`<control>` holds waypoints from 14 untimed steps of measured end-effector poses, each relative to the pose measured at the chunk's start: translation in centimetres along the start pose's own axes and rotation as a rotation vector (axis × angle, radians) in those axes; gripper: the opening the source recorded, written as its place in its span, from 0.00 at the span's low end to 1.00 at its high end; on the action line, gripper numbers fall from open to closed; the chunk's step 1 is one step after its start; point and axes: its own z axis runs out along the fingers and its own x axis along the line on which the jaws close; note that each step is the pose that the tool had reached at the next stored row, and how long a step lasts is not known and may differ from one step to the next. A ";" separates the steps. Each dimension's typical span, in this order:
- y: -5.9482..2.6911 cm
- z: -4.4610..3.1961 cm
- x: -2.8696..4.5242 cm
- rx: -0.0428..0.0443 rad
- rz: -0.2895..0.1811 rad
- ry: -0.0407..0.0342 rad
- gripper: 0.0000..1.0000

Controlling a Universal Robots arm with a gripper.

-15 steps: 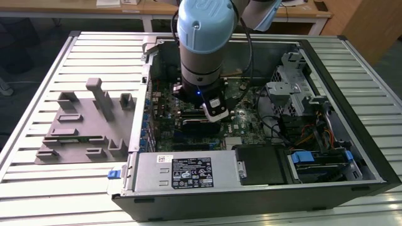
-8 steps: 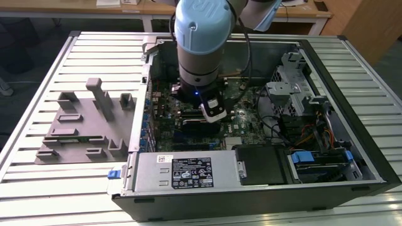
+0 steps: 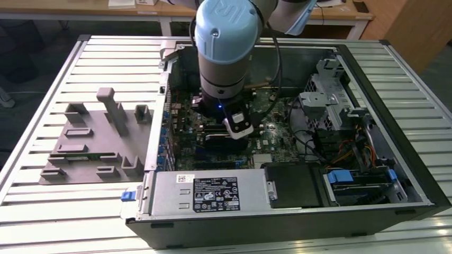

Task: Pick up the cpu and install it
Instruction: 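Install the second cpu locking lever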

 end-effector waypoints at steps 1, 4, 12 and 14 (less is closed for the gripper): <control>-0.02 0.04 0.02 0.0000 0.000 0.0000 0.11; -0.05 0.16 0.13 -0.0014 0.000 0.0002 0.11; 0.06 0.38 0.37 -0.0114 0.000 0.0012 0.11; 0.16 0.45 0.39 -0.0121 0.000 0.0013 0.11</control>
